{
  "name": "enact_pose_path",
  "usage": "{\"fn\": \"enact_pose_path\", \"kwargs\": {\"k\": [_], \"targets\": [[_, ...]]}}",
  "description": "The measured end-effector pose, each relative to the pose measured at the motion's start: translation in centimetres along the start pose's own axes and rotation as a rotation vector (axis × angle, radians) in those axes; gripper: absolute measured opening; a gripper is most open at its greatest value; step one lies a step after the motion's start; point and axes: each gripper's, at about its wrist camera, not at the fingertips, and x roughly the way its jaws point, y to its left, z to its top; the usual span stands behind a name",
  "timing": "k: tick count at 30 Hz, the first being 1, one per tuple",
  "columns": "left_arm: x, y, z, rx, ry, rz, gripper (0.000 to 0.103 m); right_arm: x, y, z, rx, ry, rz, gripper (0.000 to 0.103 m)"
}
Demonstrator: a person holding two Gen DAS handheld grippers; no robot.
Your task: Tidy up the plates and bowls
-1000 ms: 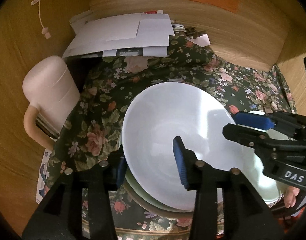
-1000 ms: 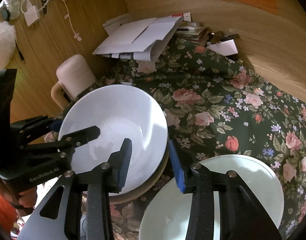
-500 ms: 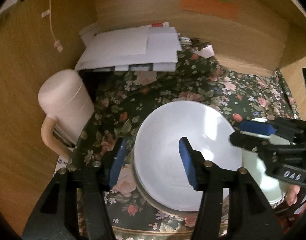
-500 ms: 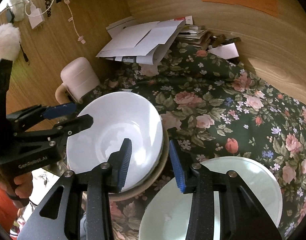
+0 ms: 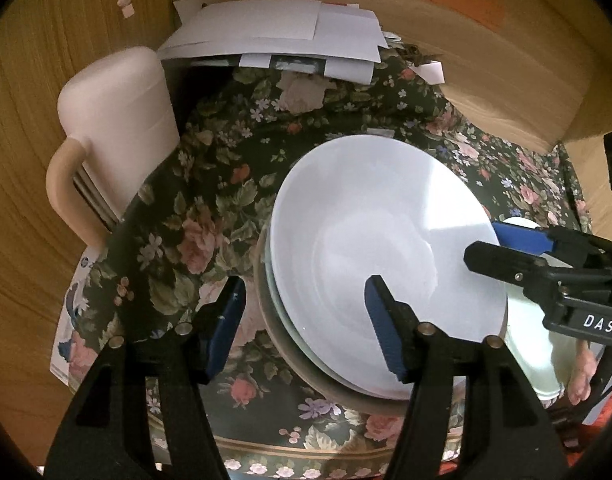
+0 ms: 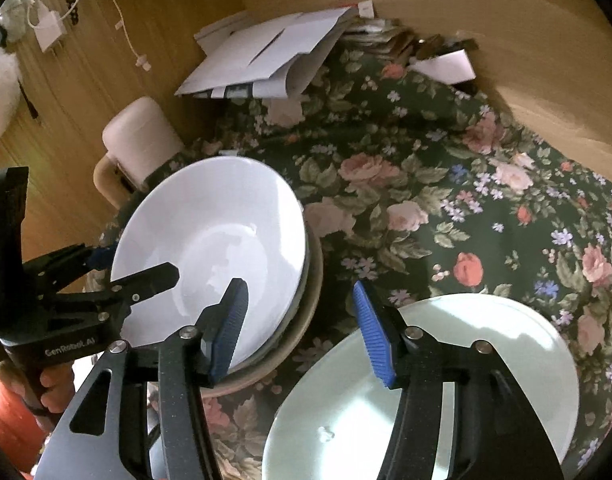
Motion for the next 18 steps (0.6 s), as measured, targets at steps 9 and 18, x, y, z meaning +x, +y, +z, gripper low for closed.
{"fn": "enact_pose_path", "kwargs": {"k": [9, 18], "targets": [[0.9, 0.3, -0.6, -0.045, 0.013, -0.041, 0.053, 1.6, 0.2, 0.4, 0.001, 0.038, 0.015, 0.047], [1.0, 0.2, -0.6, -0.069, 0.004, -0.068, 0.048, 3.7, 0.6, 0.3, -0.002, 0.112, 0.041, 0.033]]}}
